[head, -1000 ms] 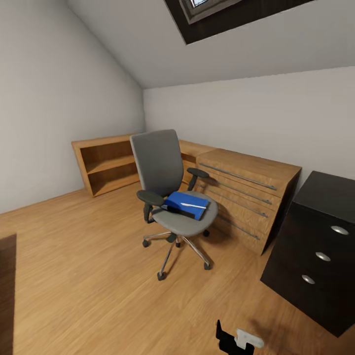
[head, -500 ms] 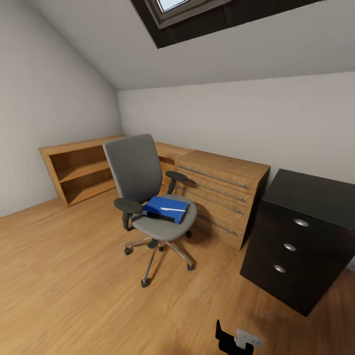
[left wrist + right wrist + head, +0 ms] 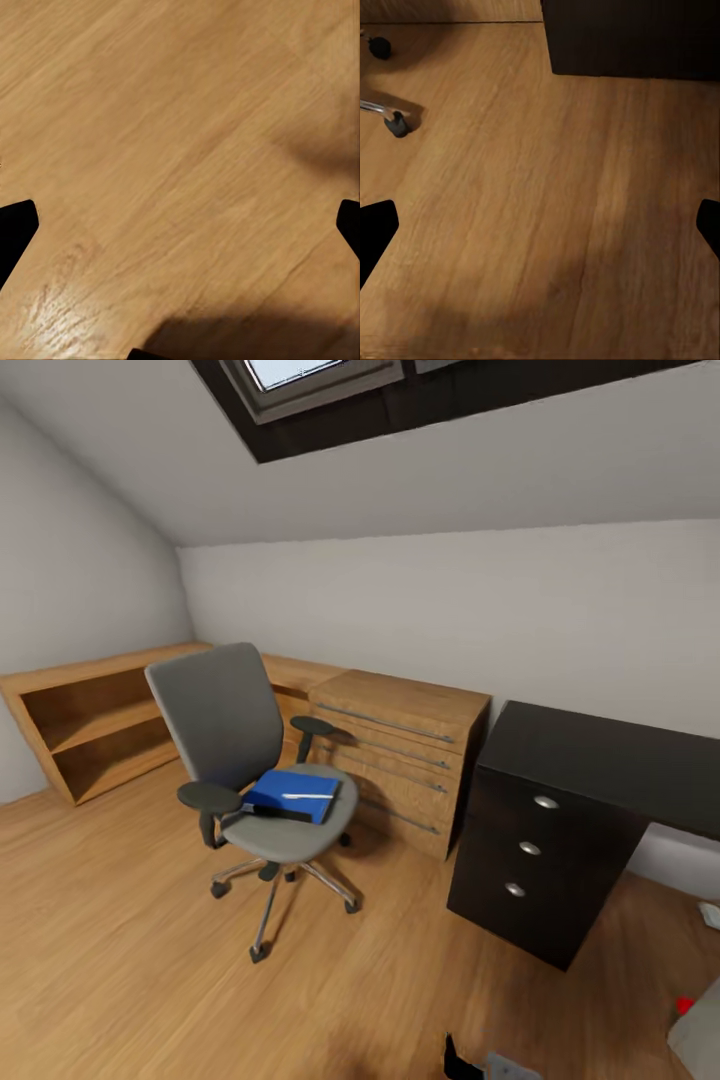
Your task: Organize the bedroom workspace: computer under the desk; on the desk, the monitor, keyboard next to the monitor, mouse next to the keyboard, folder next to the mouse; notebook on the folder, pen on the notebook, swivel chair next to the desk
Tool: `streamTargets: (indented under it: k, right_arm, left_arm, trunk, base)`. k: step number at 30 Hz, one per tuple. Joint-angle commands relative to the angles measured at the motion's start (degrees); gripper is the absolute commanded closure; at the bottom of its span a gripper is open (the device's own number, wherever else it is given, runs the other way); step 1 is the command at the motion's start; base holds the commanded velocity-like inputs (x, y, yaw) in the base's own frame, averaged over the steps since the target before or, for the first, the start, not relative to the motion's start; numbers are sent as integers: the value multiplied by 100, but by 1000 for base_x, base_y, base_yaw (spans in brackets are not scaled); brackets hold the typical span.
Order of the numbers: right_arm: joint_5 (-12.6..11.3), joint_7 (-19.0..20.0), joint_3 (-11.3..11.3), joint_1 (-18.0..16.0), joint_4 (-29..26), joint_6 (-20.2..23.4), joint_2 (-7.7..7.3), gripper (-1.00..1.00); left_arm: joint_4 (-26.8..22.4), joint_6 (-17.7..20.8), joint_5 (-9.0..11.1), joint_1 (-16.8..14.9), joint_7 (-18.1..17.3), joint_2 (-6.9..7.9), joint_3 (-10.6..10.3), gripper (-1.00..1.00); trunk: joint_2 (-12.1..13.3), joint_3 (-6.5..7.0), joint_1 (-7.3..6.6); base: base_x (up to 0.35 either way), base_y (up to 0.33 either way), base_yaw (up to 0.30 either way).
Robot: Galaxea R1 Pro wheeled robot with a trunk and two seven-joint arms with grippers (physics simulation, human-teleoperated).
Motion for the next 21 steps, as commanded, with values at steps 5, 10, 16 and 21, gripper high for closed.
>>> streamTargets:
  k: [5,10,16,21]
  right_arm:
    - [745,-21,88,706,13,-169,-278,-100]
    - [1545,-37,115,987,17,-1042,-286,-100]
    - [1815,-36,120,1218,17,-1695,-289,-100]
    - [1836,-32,117,1313,10,-1740,-302,-100]
  left_arm:
    - [1215,-321,32,-2,54,258,10,-100]
    - [1550,-962,29,-2,71,120,4,-100]
    - [1697,-1140,29,-2,93,-45,-3,-100]
    - [1710,-1159,33,-2,101,-46,-3,-100]
  trunk:
    - [200,84,-111]
    - [400,151,-221]
    - [641,233,-353]
    - [841,318,-463]
  base:
    - [0,0,-294]
    - [0,0,-244]
    - [-36,0,-247]
    - [-194,40,-276]
